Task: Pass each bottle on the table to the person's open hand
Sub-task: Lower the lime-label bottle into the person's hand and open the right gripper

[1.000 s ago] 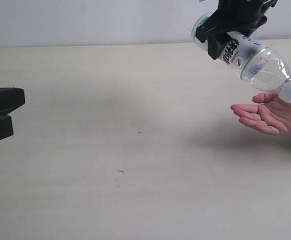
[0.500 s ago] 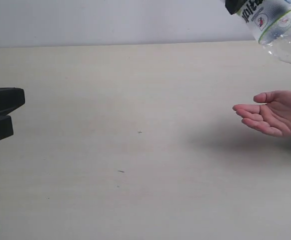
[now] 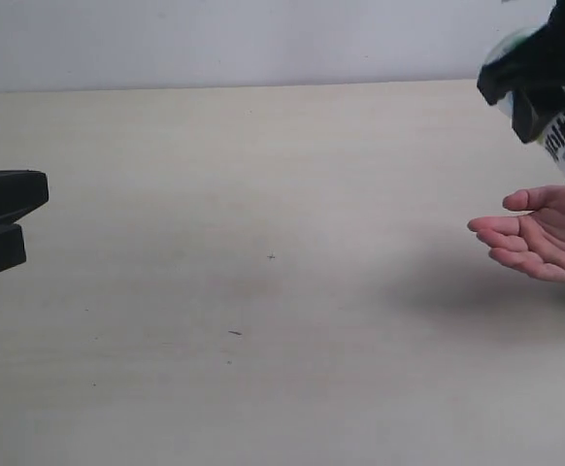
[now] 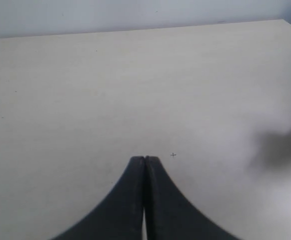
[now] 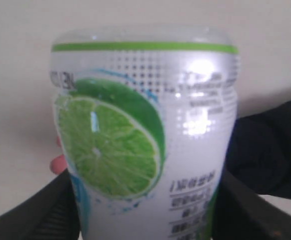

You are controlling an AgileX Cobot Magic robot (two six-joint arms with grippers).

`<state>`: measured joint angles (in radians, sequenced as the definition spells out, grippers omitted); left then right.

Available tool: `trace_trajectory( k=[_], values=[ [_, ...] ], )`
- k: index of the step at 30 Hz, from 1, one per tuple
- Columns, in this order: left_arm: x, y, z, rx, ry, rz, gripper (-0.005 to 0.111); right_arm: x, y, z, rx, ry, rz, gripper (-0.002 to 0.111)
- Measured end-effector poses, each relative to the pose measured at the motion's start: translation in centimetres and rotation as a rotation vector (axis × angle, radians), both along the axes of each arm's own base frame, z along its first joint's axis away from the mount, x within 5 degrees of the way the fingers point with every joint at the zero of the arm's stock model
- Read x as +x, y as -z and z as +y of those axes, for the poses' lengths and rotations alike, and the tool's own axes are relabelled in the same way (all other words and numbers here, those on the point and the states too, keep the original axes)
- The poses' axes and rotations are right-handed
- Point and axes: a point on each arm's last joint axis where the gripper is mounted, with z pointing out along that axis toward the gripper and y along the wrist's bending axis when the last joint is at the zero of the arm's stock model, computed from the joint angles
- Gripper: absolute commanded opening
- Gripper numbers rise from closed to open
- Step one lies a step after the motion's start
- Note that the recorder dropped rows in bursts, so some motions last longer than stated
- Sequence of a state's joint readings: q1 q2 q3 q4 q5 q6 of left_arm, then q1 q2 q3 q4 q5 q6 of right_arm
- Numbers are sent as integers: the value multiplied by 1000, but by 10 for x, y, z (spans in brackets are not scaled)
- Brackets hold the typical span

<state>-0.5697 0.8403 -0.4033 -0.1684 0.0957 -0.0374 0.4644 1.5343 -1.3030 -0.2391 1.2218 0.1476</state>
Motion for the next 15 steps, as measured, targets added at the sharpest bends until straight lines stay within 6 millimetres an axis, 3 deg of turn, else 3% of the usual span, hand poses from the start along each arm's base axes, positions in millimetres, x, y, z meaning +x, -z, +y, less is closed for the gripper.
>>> trace_trajectory(
  k=[6,15],
  values=[
    [0,0,0,0,0,0,0,1,29,0,27,40,-50,0],
    [0,0,0,0,0,0,0,5,54,1,2,39,-21,0]
  ],
)
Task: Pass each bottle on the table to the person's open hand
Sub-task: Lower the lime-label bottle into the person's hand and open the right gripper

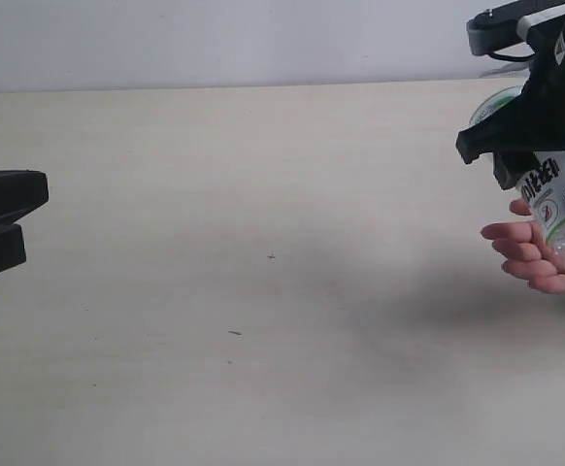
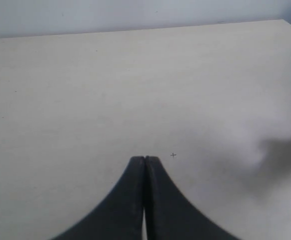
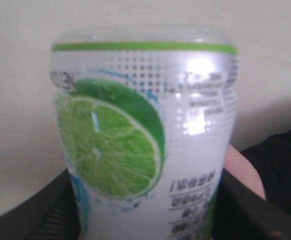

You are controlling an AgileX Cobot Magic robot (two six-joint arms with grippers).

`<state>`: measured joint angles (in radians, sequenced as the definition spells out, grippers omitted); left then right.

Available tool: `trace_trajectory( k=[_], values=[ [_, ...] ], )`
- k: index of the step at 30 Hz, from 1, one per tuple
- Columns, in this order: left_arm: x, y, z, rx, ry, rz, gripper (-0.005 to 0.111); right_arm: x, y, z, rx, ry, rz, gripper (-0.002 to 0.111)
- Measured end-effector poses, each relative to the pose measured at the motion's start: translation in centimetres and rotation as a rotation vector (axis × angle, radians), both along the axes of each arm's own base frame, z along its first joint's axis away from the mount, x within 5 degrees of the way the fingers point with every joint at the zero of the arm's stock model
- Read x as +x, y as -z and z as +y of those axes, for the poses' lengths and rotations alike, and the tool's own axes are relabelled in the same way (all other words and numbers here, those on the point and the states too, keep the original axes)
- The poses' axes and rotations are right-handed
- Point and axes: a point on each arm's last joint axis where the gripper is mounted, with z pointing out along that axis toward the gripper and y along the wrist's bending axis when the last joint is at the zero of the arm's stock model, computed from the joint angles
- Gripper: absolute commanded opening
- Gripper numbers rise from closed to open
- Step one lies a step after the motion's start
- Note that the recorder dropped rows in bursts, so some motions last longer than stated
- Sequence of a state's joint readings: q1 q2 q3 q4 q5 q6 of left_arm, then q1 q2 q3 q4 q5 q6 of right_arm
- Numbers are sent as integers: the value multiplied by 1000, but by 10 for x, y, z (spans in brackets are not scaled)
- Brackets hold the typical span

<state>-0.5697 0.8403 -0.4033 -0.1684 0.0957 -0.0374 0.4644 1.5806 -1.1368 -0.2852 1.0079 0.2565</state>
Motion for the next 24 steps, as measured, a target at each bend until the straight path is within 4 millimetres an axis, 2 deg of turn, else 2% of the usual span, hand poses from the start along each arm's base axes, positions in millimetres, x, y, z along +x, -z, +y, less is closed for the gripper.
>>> trace_trajectory(
  k=[14,21,24],
  values=[
    [0,0,0,0,0,0,0,8,24,1,-56,52,54,0],
    [0,0,0,0,0,0,0,10,27,0,-66,72,55,0],
    [0,0,0,0,0,0,0,12,36,2,-80,73,82,0]
  ],
)
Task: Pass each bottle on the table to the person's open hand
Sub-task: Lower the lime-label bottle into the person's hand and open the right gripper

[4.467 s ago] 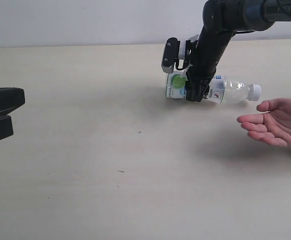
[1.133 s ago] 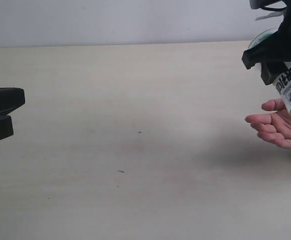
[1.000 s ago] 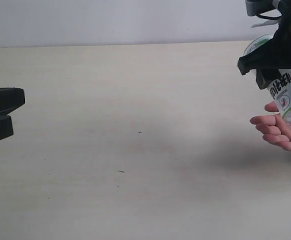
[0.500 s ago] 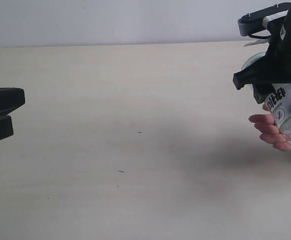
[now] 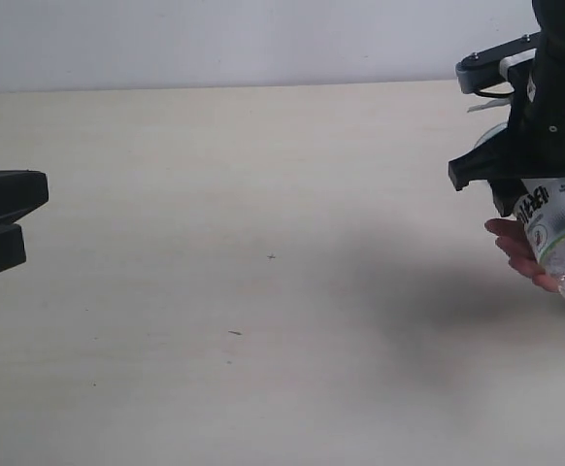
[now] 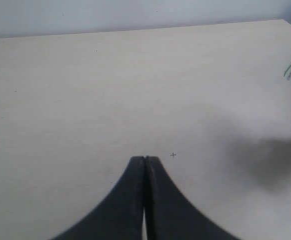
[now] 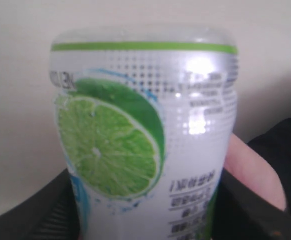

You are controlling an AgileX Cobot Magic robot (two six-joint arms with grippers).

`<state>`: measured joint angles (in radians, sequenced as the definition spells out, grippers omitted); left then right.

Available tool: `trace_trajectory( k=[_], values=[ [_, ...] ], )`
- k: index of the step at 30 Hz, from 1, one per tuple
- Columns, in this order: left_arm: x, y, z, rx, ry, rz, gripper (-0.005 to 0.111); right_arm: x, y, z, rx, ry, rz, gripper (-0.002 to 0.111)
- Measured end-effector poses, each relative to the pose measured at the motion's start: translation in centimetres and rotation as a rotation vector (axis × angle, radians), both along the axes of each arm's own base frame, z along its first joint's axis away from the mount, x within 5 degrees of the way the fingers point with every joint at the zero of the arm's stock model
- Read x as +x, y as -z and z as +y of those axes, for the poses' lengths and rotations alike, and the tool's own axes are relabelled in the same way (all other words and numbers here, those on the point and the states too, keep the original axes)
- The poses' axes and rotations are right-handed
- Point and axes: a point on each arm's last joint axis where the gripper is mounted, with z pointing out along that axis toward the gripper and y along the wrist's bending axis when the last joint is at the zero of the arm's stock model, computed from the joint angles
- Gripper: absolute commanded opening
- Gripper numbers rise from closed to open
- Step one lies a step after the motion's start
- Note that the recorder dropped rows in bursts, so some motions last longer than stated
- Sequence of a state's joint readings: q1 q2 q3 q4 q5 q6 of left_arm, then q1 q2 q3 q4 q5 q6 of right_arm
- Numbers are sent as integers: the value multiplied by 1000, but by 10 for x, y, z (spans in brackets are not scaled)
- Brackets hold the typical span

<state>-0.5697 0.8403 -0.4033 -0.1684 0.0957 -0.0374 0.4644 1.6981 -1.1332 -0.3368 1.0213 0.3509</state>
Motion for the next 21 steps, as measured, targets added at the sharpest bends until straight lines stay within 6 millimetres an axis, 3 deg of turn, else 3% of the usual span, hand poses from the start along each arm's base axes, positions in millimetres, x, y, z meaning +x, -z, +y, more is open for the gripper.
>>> trace_trajectory(
  k=[3,15,18,21],
  values=[
    [0,0,0,0,0,0,0,2,5,1,0,-2,7,2],
    [0,0,0,0,0,0,0,2,5,1,1,-2,6,69],
    [0,0,0,0,0,0,0,2,5,1,1,-2,6,76],
    [0,0,0,0,0,0,0,2,5,1,2,-3,4,76]
  ],
)
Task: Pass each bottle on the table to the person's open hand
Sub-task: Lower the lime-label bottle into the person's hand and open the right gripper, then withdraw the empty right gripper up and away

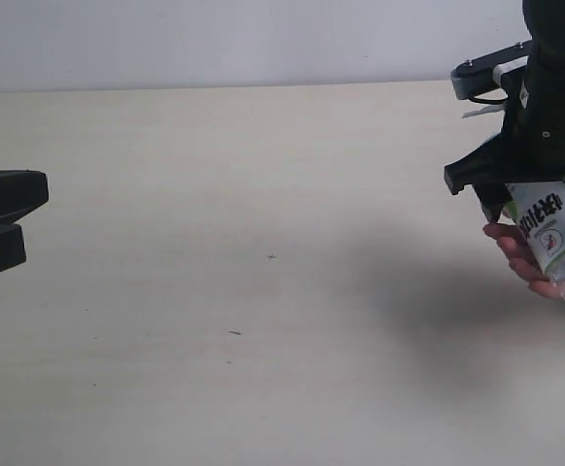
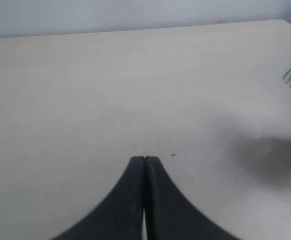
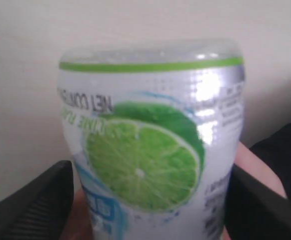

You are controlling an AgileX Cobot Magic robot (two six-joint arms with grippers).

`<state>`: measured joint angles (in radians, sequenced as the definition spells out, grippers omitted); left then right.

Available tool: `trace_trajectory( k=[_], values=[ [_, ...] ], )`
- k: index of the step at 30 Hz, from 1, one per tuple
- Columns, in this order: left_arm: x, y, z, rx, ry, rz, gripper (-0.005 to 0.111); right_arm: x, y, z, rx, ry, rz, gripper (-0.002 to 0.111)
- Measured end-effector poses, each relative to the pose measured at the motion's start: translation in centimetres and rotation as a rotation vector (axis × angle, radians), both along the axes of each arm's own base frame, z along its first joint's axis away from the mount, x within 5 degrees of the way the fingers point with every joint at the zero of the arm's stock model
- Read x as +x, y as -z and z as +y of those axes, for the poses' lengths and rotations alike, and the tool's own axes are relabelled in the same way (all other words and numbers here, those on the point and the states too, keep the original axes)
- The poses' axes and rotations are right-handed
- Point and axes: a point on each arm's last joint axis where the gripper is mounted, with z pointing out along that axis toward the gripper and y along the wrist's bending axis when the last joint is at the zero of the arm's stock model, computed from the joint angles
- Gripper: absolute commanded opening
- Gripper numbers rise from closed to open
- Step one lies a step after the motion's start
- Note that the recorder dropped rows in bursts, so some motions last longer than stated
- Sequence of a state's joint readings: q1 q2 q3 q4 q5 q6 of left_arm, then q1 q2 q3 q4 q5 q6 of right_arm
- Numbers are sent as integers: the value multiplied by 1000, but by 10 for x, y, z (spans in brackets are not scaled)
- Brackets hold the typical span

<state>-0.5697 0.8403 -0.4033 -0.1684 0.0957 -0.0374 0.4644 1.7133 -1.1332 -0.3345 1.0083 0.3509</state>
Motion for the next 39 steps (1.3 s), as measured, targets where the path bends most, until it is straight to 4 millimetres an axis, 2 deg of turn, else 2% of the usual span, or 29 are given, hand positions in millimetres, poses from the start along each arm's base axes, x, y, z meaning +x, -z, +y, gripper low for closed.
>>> trace_trajectory(
  k=[18,27,32,39],
  values=[
    [0,0,0,0,0,0,0,5,-3,-5,-68,-40,-52,76],
    [0,0,0,0,0,0,0,9,-4,-2,-33,-59,-102,76],
    [0,0,0,0,0,0,0,4,-25,-4,1,-63,-170,76],
    [0,0,0,0,0,0,0,-17,-76,-13,84,-53,-319,75]
  ],
)
